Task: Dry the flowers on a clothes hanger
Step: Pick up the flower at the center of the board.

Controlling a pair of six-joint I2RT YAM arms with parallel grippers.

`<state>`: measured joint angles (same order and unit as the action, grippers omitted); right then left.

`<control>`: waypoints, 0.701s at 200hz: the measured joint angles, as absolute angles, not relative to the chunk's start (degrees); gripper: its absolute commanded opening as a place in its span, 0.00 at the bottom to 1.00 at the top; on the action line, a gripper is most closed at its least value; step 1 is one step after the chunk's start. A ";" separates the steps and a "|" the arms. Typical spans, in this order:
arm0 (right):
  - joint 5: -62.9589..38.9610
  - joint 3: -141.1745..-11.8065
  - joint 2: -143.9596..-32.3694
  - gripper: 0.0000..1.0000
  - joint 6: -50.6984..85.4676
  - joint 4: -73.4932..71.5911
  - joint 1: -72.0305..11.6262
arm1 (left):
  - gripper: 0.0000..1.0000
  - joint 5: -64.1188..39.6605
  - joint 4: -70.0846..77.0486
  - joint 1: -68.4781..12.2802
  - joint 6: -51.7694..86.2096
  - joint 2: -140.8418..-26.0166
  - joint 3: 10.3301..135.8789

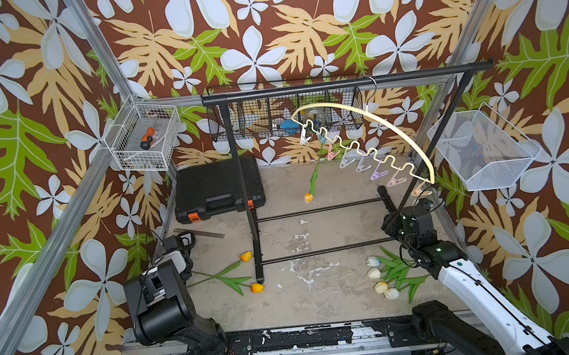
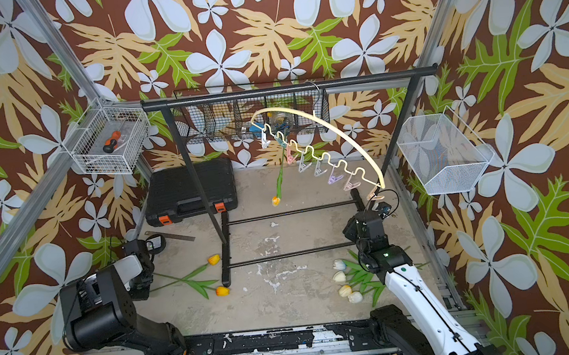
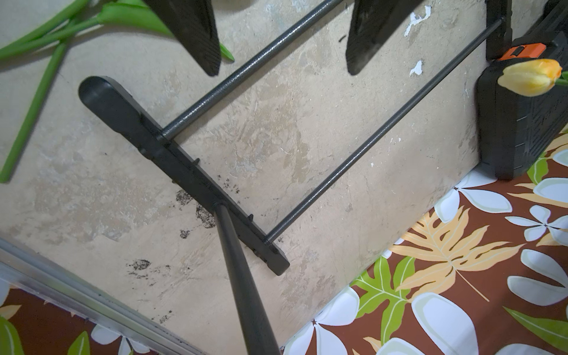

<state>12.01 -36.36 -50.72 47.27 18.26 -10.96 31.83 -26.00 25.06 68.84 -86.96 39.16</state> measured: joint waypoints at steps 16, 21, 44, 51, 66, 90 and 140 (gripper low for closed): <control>11.75 -36.51 -50.68 0.66 47.09 18.06 -10.96 | 0.02 30.74 -26.59 24.84 68.64 -83.81 39.16; 11.70 -36.53 -50.63 0.66 47.05 18.06 -10.96 | 0.02 30.55 -26.89 24.71 68.38 -82.70 39.24; 10.22 -36.86 -50.24 0.65 46.22 17.37 -10.92 | 0.01 30.98 -30.50 23.77 67.18 -76.95 41.82; 9.17 -36.86 -50.00 0.65 45.98 16.75 -10.92 | 0.00 31.38 -31.57 23.40 66.81 -74.91 43.16; 6.94 -36.86 -49.47 0.65 45.32 15.55 -10.92 | 0.00 32.45 -33.50 22.55 65.67 -69.93 45.93; 2.22 -36.56 -48.16 0.65 44.05 11.92 -10.92 | 0.00 33.82 -35.55 19.49 63.59 -61.89 50.13; -6.24 -38.04 -47.00 0.65 41.43 7.20 -10.92 | 0.00 36.86 -38.24 9.15 56.29 -55.61 59.79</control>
